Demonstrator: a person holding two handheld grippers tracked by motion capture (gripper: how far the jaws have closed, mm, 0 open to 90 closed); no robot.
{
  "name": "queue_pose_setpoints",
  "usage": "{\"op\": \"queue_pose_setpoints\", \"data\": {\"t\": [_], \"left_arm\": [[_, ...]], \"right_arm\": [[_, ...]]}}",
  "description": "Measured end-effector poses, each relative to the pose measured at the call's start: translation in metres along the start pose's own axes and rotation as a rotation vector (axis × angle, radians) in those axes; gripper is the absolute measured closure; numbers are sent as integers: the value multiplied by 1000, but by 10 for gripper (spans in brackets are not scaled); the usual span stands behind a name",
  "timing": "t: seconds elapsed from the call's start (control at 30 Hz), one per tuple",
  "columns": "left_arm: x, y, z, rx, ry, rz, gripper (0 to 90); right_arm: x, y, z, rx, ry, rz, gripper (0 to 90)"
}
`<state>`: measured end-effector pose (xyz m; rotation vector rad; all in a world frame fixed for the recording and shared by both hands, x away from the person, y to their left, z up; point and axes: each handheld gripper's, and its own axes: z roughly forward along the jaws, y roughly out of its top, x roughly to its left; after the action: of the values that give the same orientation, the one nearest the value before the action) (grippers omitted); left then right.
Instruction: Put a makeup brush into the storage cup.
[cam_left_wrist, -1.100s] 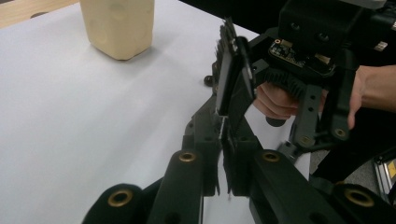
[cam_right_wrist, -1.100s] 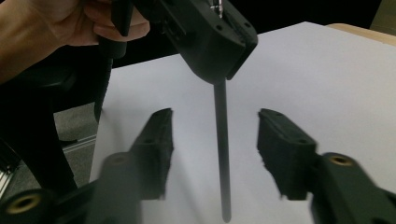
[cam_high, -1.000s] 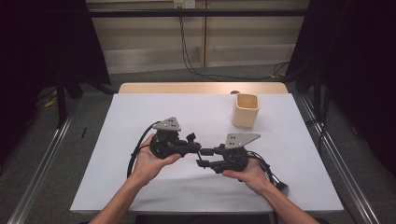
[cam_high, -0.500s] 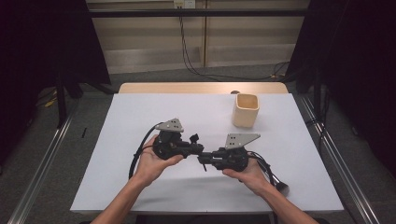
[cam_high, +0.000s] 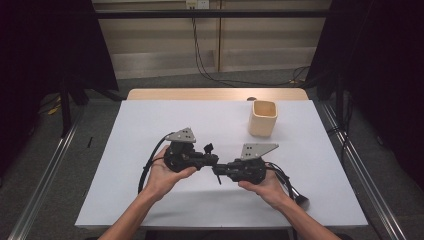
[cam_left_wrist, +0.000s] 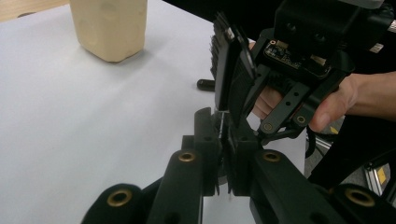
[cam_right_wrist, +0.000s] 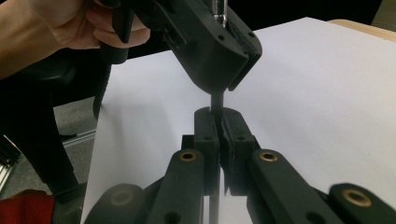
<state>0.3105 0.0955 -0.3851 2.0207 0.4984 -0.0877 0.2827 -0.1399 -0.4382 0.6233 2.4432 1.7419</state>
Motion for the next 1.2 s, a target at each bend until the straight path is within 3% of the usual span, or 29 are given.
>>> {"op": "queue_pose_setpoints", "data": {"t": [0.37,0.47,0.73,0.83,0.9,0.97,1.2], "left_arm": [[-3,-6,1,-29,56,12,718],[-2,-6,-1,-42,77,41,657],[0,-12,-10,-62,146,35,462],[2,-15,-16,-74,158,24,347],[3,-19,-20,-68,194,41,312],[5,-24,-25,-77,224,18,206],[8,-34,-40,-128,273,19,98]], "right_arm": [[-3,1,-3,-3,-25,5,864],[-4,1,-4,1,-34,8,864],[-5,1,-9,-7,-56,16,865],[-6,2,-11,-13,-62,18,864],[-6,2,-13,-15,-67,18,864],[-6,2,-15,-20,-72,22,864],[-7,2,-18,-21,-83,22,864]]}}
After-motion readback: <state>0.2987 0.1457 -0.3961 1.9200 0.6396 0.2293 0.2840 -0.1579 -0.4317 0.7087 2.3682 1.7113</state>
